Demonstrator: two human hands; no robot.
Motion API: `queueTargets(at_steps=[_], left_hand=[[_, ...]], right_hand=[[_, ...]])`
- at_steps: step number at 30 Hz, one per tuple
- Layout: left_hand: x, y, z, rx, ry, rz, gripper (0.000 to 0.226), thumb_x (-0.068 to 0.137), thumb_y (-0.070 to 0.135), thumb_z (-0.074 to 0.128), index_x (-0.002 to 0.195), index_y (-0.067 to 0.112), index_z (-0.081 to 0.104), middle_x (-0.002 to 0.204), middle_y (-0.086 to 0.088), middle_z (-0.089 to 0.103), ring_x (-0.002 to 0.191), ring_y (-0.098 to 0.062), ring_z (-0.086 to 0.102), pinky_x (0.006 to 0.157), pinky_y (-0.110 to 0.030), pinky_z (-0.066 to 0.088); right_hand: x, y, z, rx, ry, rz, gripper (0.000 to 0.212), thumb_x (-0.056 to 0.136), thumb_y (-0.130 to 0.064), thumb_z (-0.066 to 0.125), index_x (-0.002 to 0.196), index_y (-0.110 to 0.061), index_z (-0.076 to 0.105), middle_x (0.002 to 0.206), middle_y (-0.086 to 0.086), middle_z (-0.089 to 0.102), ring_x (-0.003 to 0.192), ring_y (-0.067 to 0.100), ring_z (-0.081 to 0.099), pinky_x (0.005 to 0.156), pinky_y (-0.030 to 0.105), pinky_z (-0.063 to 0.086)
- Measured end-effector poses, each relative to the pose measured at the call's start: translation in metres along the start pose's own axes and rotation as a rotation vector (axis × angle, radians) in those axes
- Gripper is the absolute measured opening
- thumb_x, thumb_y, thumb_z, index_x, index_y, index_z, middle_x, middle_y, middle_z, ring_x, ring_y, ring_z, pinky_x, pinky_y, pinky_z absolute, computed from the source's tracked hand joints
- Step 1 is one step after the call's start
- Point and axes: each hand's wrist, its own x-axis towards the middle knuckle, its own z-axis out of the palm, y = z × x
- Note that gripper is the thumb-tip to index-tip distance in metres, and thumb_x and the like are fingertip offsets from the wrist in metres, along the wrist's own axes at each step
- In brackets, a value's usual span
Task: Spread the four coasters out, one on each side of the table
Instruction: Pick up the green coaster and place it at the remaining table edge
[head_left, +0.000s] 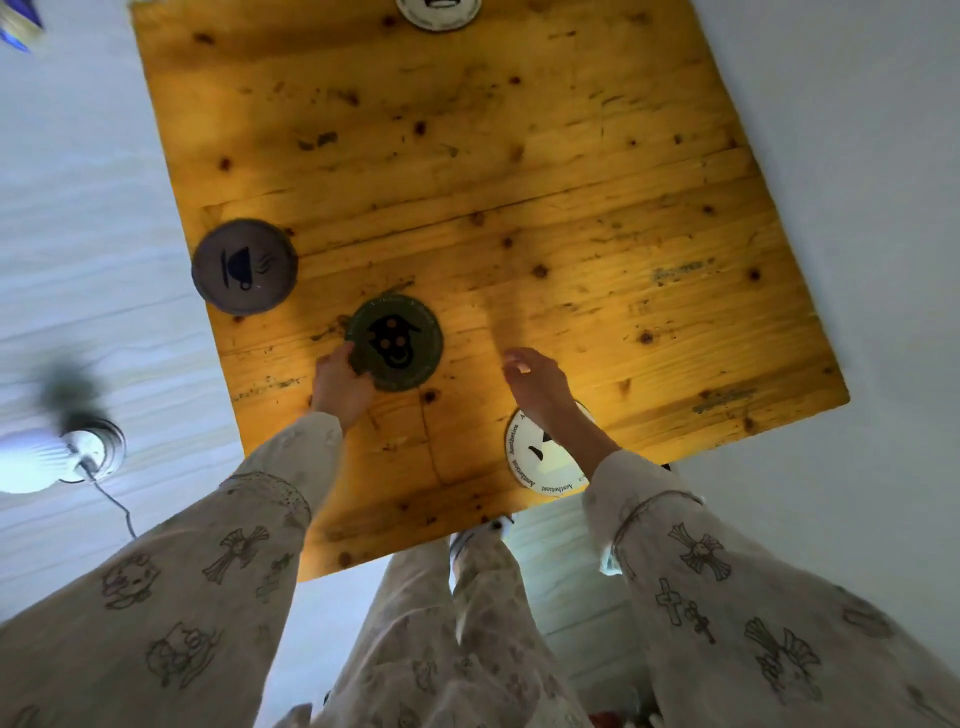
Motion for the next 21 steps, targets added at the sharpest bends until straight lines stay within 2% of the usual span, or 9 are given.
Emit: queueTargets(at_steps=[2,4,6,8,10,12,16,18,21], left_hand=[[0.015,0.003,-0.008,0.146,0.008,0.065,0.058,0.087,0.006,0.046,0.141,0.011,0.026,0.150,-0.017,0.025,0.137,-0.037,0.024,0.113,-0.049,0.023],[0.024,0.008,-0.008,0.234,-0.005,0.120,0.063,0.088,0.007,0.046,0.144,0.012,0.017,0.155,-0.014,0.013,0.141,-0.037,0.011,0.117,-0.047,0.013],[0.029,0.015,-0.003,0.264,-0.016,0.154,0.066,0.089,0.008,0.045,0.145,0.014,0.011,0.156,-0.011,0.010,0.142,-0.037,0.006,0.117,-0.045,0.010],[0.032,0.020,0.002,0.285,0.007,0.141,0.064,0.088,0.010,0.046,0.144,0.015,0.015,0.153,-0.014,0.016,0.140,-0.039,0.009,0.115,-0.046,0.013],[0.034,0.023,0.001,0.193,0.024,0.071,0.058,0.088,0.013,0.049,0.141,0.015,0.025,0.147,-0.017,0.024,0.136,-0.041,0.017,0.113,-0.049,0.020],[0.036,0.022,-0.004,0.080,-0.002,0.054,0.051,0.087,0.015,0.051,0.136,0.015,0.036,0.143,-0.018,0.033,0.132,-0.038,0.030,0.111,-0.048,0.030],[0.029,0.029,-0.013,-0.029,-0.142,0.124,0.036,0.090,0.013,0.050,0.126,0.016,0.048,0.128,-0.013,0.053,0.108,-0.025,0.053,0.091,-0.042,0.050],[0.023,0.039,-0.014,-0.107,-0.206,0.111,0.028,0.089,0.010,0.049,0.116,0.020,0.050,0.122,-0.011,0.055,0.100,-0.023,0.055,0.074,-0.036,0.055],[0.013,0.066,-0.009,-0.240,-0.273,0.098,0.024,0.088,0.007,0.050,0.107,0.022,0.046,0.118,-0.007,0.054,0.100,-0.022,0.055,0.059,-0.024,0.051]], right_hand=[[0.008,-0.020,0.015,0.088,-0.079,0.034,0.034,0.093,-0.014,0.040,0.124,-0.011,0.054,0.121,0.011,0.058,0.105,0.026,0.055,0.082,0.031,0.042],[0.014,-0.033,0.028,0.134,-0.135,0.076,0.038,0.091,-0.011,0.040,0.128,-0.010,0.051,0.124,0.013,0.057,0.111,0.029,0.055,0.096,0.038,0.046],[0.018,-0.039,0.040,0.209,-0.176,0.138,0.041,0.091,-0.010,0.042,0.132,-0.009,0.046,0.132,0.014,0.054,0.120,0.031,0.051,0.105,0.044,0.042],[0.021,-0.039,0.047,0.408,-0.214,0.226,0.038,0.092,-0.009,0.043,0.130,-0.009,0.045,0.126,0.013,0.055,0.117,0.027,0.051,0.104,0.042,0.042],[0.023,-0.038,0.050,0.583,-0.226,0.296,0.032,0.093,-0.010,0.042,0.125,-0.009,0.047,0.105,0.007,0.058,0.098,0.020,0.056,0.094,0.038,0.045],[0.024,-0.034,0.050,0.638,-0.212,0.323,0.025,0.094,-0.010,0.041,0.117,-0.012,0.051,0.084,0.001,0.055,0.078,0.012,0.053,0.084,0.034,0.045],[0.019,-0.028,0.038,0.775,-0.216,0.352,0.014,0.092,-0.003,0.043,0.098,-0.011,0.051,0.082,0.005,0.057,0.078,0.018,0.055,0.078,0.037,0.047],[0.017,-0.024,0.029,0.832,-0.176,0.338,0.022,0.091,0.001,0.043,0.109,-0.010,0.051,0.085,0.007,0.056,0.079,0.018,0.053,0.077,0.037,0.046],[0.010,-0.019,0.008,0.822,-0.048,0.339,0.038,0.092,-0.005,0.048,0.130,-0.003,0.044,0.108,0.015,0.054,0.097,0.023,0.051,0.088,0.040,0.044]])
